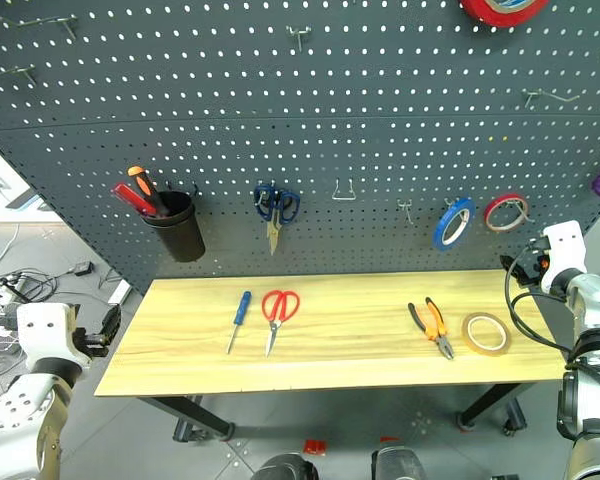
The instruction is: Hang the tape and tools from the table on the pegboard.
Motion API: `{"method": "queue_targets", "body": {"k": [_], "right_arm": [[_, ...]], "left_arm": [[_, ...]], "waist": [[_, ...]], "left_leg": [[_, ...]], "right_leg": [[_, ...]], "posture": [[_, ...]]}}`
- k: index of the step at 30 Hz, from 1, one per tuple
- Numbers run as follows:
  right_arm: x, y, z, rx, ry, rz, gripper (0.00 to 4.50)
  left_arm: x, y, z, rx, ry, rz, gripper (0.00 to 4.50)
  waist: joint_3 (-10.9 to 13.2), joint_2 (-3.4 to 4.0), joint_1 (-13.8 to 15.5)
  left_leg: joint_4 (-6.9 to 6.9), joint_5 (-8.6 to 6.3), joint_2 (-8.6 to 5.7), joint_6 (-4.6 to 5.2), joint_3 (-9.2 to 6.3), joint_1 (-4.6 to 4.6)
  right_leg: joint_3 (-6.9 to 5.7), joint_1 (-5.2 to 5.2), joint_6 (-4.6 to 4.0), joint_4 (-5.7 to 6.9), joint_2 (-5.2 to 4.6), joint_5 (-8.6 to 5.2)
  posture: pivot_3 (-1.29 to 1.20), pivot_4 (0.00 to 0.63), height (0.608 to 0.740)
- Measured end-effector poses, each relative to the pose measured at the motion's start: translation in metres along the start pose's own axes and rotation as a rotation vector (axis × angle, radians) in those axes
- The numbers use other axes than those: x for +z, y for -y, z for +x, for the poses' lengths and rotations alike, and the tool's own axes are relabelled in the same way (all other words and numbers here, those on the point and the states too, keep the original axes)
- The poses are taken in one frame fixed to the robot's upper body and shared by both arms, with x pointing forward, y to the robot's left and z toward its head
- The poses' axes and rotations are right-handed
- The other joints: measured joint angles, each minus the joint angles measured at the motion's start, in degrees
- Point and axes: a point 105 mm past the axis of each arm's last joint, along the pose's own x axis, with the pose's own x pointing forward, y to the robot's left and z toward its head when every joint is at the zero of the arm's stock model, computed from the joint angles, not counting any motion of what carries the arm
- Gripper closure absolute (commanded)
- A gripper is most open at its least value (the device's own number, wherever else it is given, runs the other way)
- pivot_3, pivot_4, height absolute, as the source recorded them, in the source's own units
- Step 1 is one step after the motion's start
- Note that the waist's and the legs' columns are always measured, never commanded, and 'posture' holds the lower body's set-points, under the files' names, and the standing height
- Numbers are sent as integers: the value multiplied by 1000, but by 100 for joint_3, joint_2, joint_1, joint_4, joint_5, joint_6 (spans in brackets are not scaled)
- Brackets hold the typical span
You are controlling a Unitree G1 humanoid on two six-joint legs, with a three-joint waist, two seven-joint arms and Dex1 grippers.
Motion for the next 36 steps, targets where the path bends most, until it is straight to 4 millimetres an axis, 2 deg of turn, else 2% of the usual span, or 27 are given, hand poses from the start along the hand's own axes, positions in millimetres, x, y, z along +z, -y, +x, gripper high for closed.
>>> {"method": "queue_targets", "body": {"k": [4,6,10,12,16,18,20,23,27,31,36], "right_arm": [[7,-9,-1,38,33,-50,0],[4,-18,-4,75,21,-70,0],[0,-37,-13,144,-23,-87,0],[-1,-46,-16,166,-54,-89,0],[-6,-59,-24,195,-131,-66,0],[-7,-66,-24,216,-161,-62,0],[-11,-76,-23,241,-203,-43,0],[-18,-85,-17,265,-262,-16,0],[-26,-103,-1,307,-346,2,0],[-35,-98,17,234,-434,17,0],[-45,-98,27,226,-492,7,0]], "left_arm": [[17,9,0,-2,33,-23,1360],[27,23,3,-46,47,-17,1360],[39,69,6,-224,44,1,1360],[38,91,5,-317,31,17,1360],[45,132,4,-519,7,47,1360],[54,161,-6,-700,24,110,1360],[60,189,-24,-893,52,144,1360],[56,206,-39,-1065,39,221,1360],[63,226,-51,-1240,95,324,1360],[63,231,-47,-1278,114,390,1360],[64,234,-49,-1299,129,410,1360]], "waist": [[93,-10,9],[161,-15,16],[335,-3,-13],[425,1,-25],[618,-22,-114],[728,-31,-170],[812,-40,-235],[892,-50,-348],[1020,-65,-462],[1108,-82,-490],[1117,-84,-545]], "left_leg": [[4,0,2,0,1,-4],[7,0,3,0,3,-4],[10,3,5,6,15,-4],[10,4,8,7,19,-7],[10,5,18,8,25,-12],[10,6,21,9,31,-16],[9,4,23,11,39,-16],[7,4,28,11,48,-29],[9,4,43,11,60,-29],[11,4,62,11,79,-33],[16,5,68,10,87,-86]], "right_leg": [[-1,-1,0,3,0,0],[-1,1,1,4,-1,1],[6,-3,3,10,-4,3],[7,-9,2,14,-4,3],[7,-19,-1,24,1,2],[8,-23,-3,20,3,2],[13,-23,-3,17,2,1],[15,-41,-4,18,6,1],[23,-48,-4,23,19,2],[42,-63,-6,30,43,4],[46,-110,-4,33,51,5]], "posture": [[-231,149,740],[-256,170,740],[-296,213,740],[-310,227,740],[-348,264,740],[-359,273,740],[-368,283,740],[-371,296,740],[-362,307,740],[-352,309,740],[-331,304,740]]}}
